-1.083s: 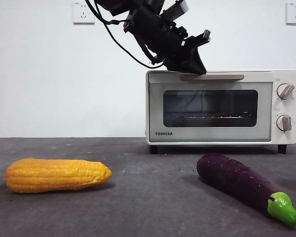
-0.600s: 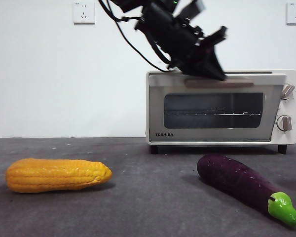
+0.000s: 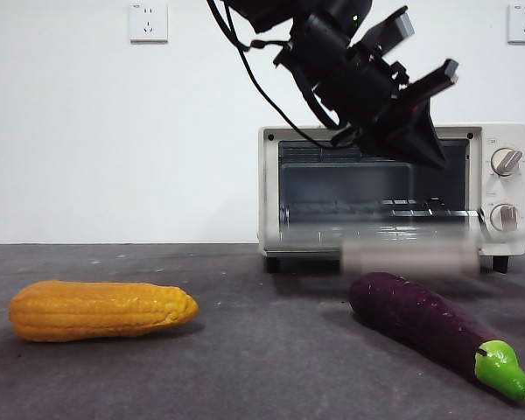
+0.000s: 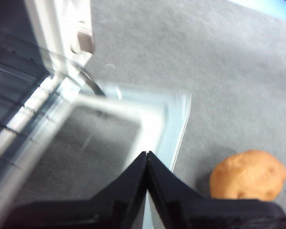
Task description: Take the eggplant from the table,put the eggplant in the oven
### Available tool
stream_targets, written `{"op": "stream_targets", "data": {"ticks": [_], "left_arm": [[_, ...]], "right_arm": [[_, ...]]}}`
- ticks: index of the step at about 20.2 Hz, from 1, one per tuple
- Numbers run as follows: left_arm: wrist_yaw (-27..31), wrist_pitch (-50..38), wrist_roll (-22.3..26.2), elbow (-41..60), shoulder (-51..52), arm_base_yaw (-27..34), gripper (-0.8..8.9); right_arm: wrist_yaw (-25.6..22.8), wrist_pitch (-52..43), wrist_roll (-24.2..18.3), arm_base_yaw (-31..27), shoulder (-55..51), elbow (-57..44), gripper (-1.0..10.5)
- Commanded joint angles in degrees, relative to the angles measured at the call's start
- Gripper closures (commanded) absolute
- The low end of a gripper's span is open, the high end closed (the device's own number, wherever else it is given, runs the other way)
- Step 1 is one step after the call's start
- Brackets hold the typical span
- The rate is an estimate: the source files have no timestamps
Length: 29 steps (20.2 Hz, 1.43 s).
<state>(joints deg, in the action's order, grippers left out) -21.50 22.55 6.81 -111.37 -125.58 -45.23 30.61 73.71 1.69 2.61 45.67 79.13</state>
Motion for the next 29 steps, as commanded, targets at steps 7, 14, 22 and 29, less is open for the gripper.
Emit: {"op": "stream_targets", "data": {"ticks": [7,14,22,29], "left_arm": [[-0.92,10.54,-0.61,-16.35,-0.66,0.85,8.19],[4.66,29.86,0.63,-41.20,-0.04,7.82,8.19],[11.23,40.41,0.72,-52.46,6.19,21.27,8.19],[11.76,43.74,-1.38,-52.46,12.55,37.77,8.19]], "right_arm": [[-0.20,-0.20,-0.48,0.11,1.05,0.00,3.2],[-0.63,-0.20,-0.92,0.11,3.17,0.00,3.2],[-0.63,0.09,-1.86,0.22,5.11,0.00,3.2],[-2.71,1.57,-1.99,3.28,5.95,0.00,3.2]]}}
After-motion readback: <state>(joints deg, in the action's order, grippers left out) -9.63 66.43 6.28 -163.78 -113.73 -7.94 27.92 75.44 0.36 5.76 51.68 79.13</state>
